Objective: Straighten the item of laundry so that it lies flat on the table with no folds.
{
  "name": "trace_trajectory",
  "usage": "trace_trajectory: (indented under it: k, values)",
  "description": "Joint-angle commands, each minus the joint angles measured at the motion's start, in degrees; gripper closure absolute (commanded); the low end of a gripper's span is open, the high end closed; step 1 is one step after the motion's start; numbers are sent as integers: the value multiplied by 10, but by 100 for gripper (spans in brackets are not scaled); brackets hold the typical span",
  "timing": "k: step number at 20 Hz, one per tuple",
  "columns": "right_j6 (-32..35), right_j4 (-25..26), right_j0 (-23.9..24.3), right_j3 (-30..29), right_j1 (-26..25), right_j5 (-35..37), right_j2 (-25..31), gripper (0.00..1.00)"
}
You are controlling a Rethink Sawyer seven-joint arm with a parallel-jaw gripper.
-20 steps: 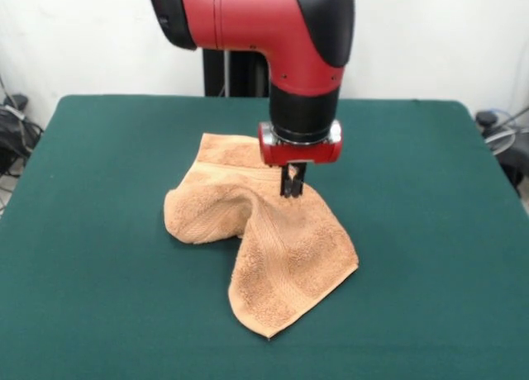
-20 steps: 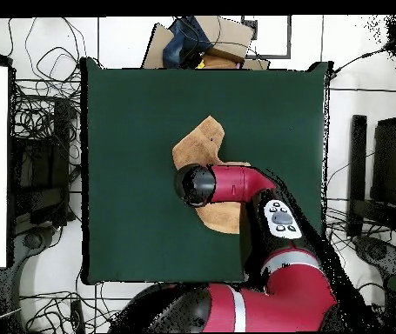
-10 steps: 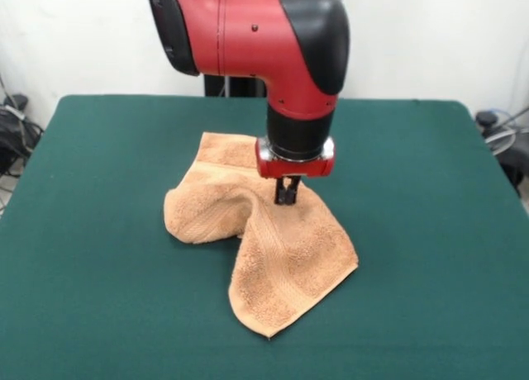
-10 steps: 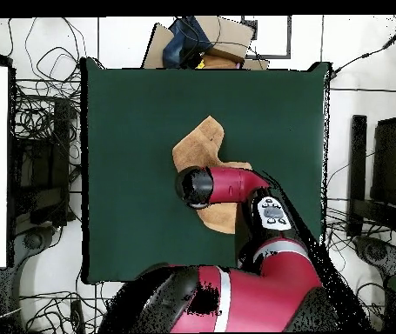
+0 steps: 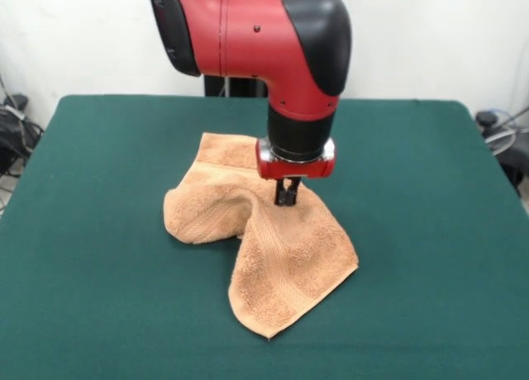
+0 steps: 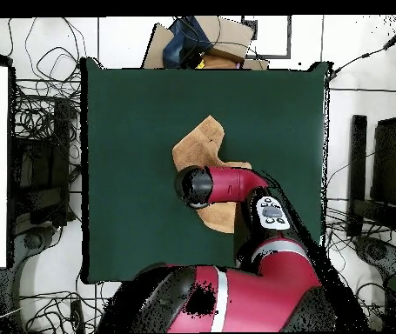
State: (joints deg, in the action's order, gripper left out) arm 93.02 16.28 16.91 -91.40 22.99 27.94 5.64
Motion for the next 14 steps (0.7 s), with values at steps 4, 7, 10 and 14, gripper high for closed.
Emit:
trace_trajectory:
  k: [4, 7, 10, 14]
  values:
    - [77, 19, -6, 32, -65, -74, -3, 100]
    - [104, 12, -26, 9, -49, -81, -13, 100]
    - [125, 3, -40, -22, -41, -95, -15, 100]
    - [151, -10, -64, -49, -40, -122, -23, 100]
